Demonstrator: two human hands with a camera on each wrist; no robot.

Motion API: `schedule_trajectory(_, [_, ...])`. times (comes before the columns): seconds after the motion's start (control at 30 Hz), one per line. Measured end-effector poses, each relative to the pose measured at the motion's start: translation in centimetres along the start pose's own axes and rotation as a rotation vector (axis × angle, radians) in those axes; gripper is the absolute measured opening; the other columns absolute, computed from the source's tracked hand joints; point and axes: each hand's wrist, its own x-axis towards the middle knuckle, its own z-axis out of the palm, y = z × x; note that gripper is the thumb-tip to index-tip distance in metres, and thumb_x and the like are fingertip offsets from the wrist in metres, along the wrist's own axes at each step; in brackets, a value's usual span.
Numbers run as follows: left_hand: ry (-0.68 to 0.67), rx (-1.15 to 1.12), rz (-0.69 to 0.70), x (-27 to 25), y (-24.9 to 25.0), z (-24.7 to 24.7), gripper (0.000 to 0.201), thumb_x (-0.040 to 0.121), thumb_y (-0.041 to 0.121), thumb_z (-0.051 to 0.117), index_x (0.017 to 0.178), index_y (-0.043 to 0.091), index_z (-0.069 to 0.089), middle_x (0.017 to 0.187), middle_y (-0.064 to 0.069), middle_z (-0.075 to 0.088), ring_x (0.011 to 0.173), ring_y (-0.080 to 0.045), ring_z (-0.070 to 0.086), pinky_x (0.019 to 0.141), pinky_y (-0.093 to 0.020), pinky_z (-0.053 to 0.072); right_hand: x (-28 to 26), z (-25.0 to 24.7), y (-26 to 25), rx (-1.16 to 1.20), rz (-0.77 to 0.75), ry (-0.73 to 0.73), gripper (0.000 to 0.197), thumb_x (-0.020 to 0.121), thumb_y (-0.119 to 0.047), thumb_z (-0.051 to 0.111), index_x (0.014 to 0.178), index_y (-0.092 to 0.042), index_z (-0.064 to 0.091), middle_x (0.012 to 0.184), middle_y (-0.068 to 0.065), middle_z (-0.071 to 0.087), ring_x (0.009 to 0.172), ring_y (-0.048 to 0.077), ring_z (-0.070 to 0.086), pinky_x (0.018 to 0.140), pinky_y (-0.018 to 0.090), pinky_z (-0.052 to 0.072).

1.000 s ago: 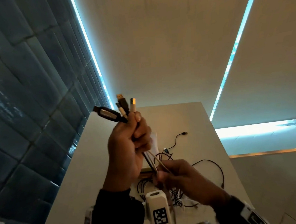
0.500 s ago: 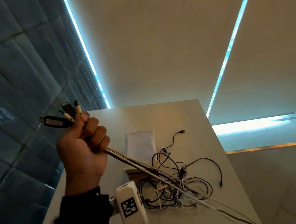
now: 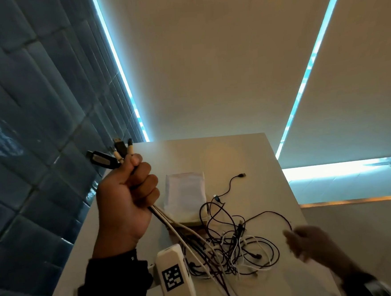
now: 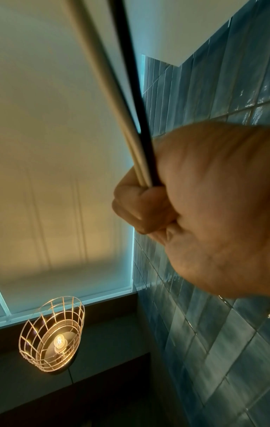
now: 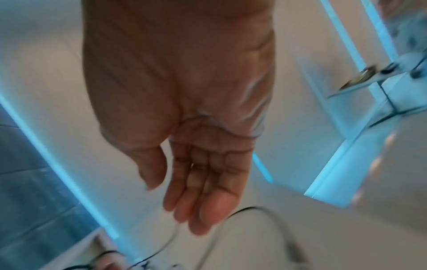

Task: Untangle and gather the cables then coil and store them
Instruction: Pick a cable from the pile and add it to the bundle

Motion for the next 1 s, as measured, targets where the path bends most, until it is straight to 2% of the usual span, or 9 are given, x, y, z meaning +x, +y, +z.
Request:
schedule_trajectory(0.1, [-0.001, -0.020, -0.036, -0.5, -0.5, 0.0, 0.028, 0.095, 0.024, 0.033, 0.072, 0.019, 0.048, 0.047, 0.011, 0.029, 0.043, -0.006, 0.007, 0.028, -0.015, 0.019, 4.1, 3.1, -7.4, 0.000, -0.161, 0.007, 0.023, 0.094, -0.026, 0.060, 0.080, -0.009, 0.064, 0.070, 0.007, 0.068, 0.055, 0.014, 0.063, 0.050, 0.025, 0.055])
schedule_trajectory(0.3, [-0.013, -0.023, -0.030, -1.3, -0.1, -0.6, 0.023, 0.092, 0.025, 0.036, 0.073, 0.018, 0.047, 0.047, 0.010, 0.028, 0.043, -0.006, 0.007, 0.030, -0.016, 0.018, 9.3, 9.1, -12.4, -0.031, -0.068, -0.165, 0.032, 0.096, -0.042, 0.051, 0.099, -0.014, 0.066, 0.084, 0.009, 0.065, 0.061, 0.023, 0.065, 0.054, 0.030, 0.056])
schedule_trajectory(0.4, [-0.007, -0.021, -0.027, -1.4, 0.1, -1.2, 0.024, 0.093, 0.026, 0.036, 0.073, 0.018, 0.047, 0.048, 0.009, 0.027, 0.043, -0.006, 0.007, 0.030, -0.016, 0.019, 10.4, 11.0, -11.1, 0.054, 0.060, -0.187, 0.037, 0.092, -0.036, 0.061, 0.078, -0.003, 0.069, 0.069, 0.011, 0.066, 0.053, 0.022, 0.060, 0.058, 0.031, 0.054])
schedule_trajectory(0.5, [0.007, -0.014, -0.021, -1.3, 0.0, -1.8, 0.024, 0.093, 0.027, 0.036, 0.074, 0.018, 0.047, 0.048, 0.009, 0.027, 0.041, -0.006, 0.009, 0.031, -0.016, 0.018, 10.5, 10.9, -9.6, 0.130, 0.110, -0.112, 0.023, 0.087, -0.017, 0.066, 0.067, -0.007, 0.064, 0.058, 0.007, 0.066, 0.051, 0.020, 0.063, 0.061, 0.032, 0.057])
schedule_trajectory(0.6, [0.030, -0.001, -0.020, -0.8, -0.5, -2.1, 0.027, 0.095, 0.027, 0.036, 0.074, 0.018, 0.049, 0.050, 0.008, 0.027, 0.036, -0.003, 0.019, 0.032, -0.016, 0.019, 9.8, 10.0, -8.8, 0.252, 0.144, -0.059, 0.010, 0.089, -0.008, 0.060, 0.086, -0.001, 0.066, 0.070, 0.010, 0.067, 0.059, 0.021, 0.065, 0.064, 0.034, 0.058])
schedule_trajectory(0.7, [0.034, 0.013, -0.034, -0.1, -1.4, -1.9, 0.029, 0.098, 0.027, 0.034, 0.075, 0.017, 0.049, 0.050, 0.008, 0.027, 0.035, -0.002, 0.021, 0.031, -0.016, 0.018, 8.9, 9.6, -8.9, 0.365, 0.093, 0.078, 0.027, 0.091, -0.005, 0.053, 0.117, -0.001, 0.061, 0.088, 0.018, 0.070, 0.066, 0.026, 0.068, 0.056, 0.031, 0.055])
schedule_trajectory(0.8, [0.021, 0.055, -0.057, 0.4, -2.4, -1.6, 0.029, 0.100, 0.027, 0.034, 0.075, 0.017, 0.047, 0.050, 0.008, 0.026, 0.035, -0.002, 0.020, 0.033, -0.018, 0.015, 7.5, 9.0, -9.4, 0.556, 0.007, 0.143, 0.069, 0.085, 0.003, 0.060, 0.146, -0.009, 0.030, 0.101, 0.022, 0.070, 0.086, 0.036, 0.070, 0.080, 0.047, 0.059])
schedule_trajectory(0.9, [0.011, 0.094, -0.067, 0.9, -3.2, -1.3, 0.030, 0.101, 0.028, 0.035, 0.076, 0.017, 0.047, 0.050, 0.008, 0.026, 0.036, -0.003, 0.019, 0.035, -0.018, 0.012, 5.7, 8.3, -10.3, 0.873, -0.059, 0.082, 0.071, 0.090, 0.014, 0.043, 0.150, -0.003, 0.008, 0.102, 0.026, 0.068, 0.096, 0.042, 0.065, 0.087, 0.047, 0.053])
schedule_trajectory(1.0, [0.035, 0.164, -0.061, 1.3, -3.7, -1.3, 0.030, 0.101, 0.028, 0.036, 0.076, 0.016, 0.048, 0.051, 0.007, 0.027, 0.037, -0.004, 0.018, 0.038, -0.020, 0.010, 4.4, 7.3, -11.9, 1.061, -0.088, -0.007, 0.050, 0.082, 0.018, 0.036, 0.128, -0.002, 0.038, 0.101, 0.030, 0.068, 0.100, 0.043, 0.064, 0.079, 0.036, 0.053])
